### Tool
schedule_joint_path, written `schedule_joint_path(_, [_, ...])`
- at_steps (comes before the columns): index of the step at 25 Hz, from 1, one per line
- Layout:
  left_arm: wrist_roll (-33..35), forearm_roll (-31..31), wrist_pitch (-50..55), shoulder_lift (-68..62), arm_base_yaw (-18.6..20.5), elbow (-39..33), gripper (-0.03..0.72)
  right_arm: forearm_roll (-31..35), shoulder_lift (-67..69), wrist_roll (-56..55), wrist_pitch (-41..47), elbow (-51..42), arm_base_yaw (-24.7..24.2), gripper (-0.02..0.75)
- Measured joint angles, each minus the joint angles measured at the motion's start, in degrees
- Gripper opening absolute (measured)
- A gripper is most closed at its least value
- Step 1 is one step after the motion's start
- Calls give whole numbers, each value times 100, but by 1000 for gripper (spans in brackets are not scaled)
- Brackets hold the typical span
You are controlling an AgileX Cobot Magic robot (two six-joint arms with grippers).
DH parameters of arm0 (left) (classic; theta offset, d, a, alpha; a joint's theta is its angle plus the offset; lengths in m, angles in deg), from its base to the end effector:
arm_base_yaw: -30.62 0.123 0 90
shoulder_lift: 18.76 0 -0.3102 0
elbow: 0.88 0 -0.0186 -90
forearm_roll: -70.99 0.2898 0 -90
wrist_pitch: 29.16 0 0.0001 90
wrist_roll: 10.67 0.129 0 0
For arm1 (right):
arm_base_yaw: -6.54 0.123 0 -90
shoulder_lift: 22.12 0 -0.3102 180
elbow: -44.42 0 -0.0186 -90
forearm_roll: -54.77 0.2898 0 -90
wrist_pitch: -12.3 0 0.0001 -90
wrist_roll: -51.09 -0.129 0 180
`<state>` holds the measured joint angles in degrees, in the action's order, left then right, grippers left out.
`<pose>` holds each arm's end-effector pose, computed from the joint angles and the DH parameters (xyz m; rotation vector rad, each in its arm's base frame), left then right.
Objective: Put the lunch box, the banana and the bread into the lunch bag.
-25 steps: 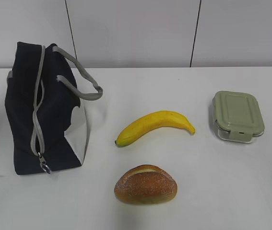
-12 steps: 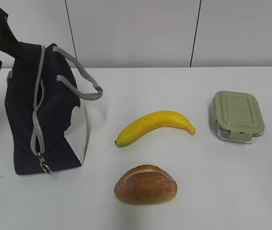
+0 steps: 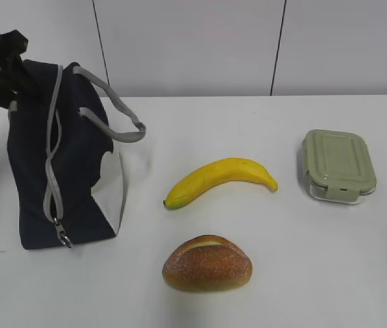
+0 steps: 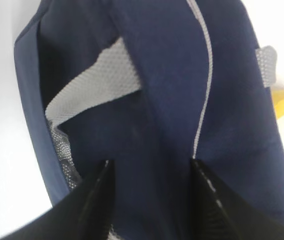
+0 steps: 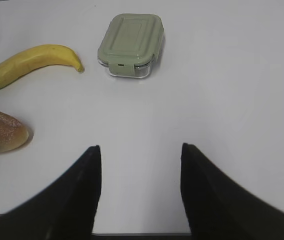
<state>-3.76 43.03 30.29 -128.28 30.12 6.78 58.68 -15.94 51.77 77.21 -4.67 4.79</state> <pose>0.4345 -0.0559 0.2645 -0.0720 2.7310 -0.6139 0.0307 0.0070 0.2721 0.0126 2.0960 0.0567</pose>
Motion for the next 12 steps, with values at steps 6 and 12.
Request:
schedule_joint_path(6, [0, -126, 0, 0, 0, 0, 199, 0, 0, 0, 0, 0, 0, 406])
schedule_joint_path(12, [-9, -207, 0, 0, 0, 0, 50, 0, 0, 0, 0, 0, 0, 405])
